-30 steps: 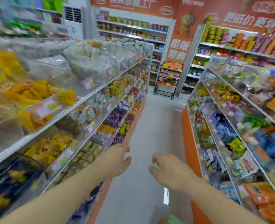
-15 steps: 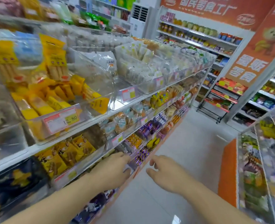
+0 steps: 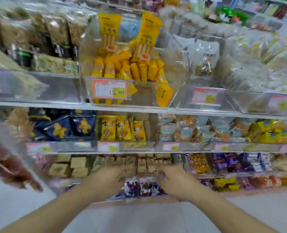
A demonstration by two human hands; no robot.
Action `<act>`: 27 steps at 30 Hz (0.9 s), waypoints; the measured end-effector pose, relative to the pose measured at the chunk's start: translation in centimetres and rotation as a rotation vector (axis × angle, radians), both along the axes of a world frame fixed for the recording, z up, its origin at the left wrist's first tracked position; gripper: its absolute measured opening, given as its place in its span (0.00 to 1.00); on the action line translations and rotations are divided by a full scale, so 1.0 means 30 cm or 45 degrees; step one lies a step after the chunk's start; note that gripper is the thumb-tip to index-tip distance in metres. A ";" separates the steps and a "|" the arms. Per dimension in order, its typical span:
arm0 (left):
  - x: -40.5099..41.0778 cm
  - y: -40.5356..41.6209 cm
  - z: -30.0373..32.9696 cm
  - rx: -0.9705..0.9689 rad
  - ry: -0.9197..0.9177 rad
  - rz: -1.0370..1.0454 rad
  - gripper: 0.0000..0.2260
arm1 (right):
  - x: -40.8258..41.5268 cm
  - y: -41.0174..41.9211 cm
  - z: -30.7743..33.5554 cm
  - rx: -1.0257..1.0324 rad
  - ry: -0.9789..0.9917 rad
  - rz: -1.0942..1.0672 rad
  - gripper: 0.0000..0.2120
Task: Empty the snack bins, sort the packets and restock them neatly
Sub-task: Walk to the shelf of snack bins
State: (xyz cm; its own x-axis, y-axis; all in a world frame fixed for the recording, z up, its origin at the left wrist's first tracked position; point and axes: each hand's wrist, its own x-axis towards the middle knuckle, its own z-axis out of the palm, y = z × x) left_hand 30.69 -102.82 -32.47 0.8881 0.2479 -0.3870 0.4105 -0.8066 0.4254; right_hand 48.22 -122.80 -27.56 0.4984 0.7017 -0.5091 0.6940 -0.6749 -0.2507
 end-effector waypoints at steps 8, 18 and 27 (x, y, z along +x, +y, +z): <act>-0.236 0.001 -0.168 0.016 -0.019 0.251 0.12 | -0.176 -0.006 -0.215 0.018 0.156 -0.010 0.05; -0.376 -0.124 -0.847 -0.119 -0.006 0.533 0.17 | -0.225 -0.050 -0.976 -0.117 0.346 0.102 0.15; -0.310 -0.202 -1.715 -0.071 -0.075 0.478 0.21 | -0.182 -0.091 -1.862 -0.068 0.260 0.174 0.22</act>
State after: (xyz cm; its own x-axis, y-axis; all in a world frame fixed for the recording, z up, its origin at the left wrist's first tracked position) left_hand 21.39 -108.88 -83.91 0.7607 0.5399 -0.3604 0.6465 -0.5798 0.4958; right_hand 42.78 -125.52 -83.43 0.2841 0.7247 -0.6278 0.7182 -0.5946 -0.3614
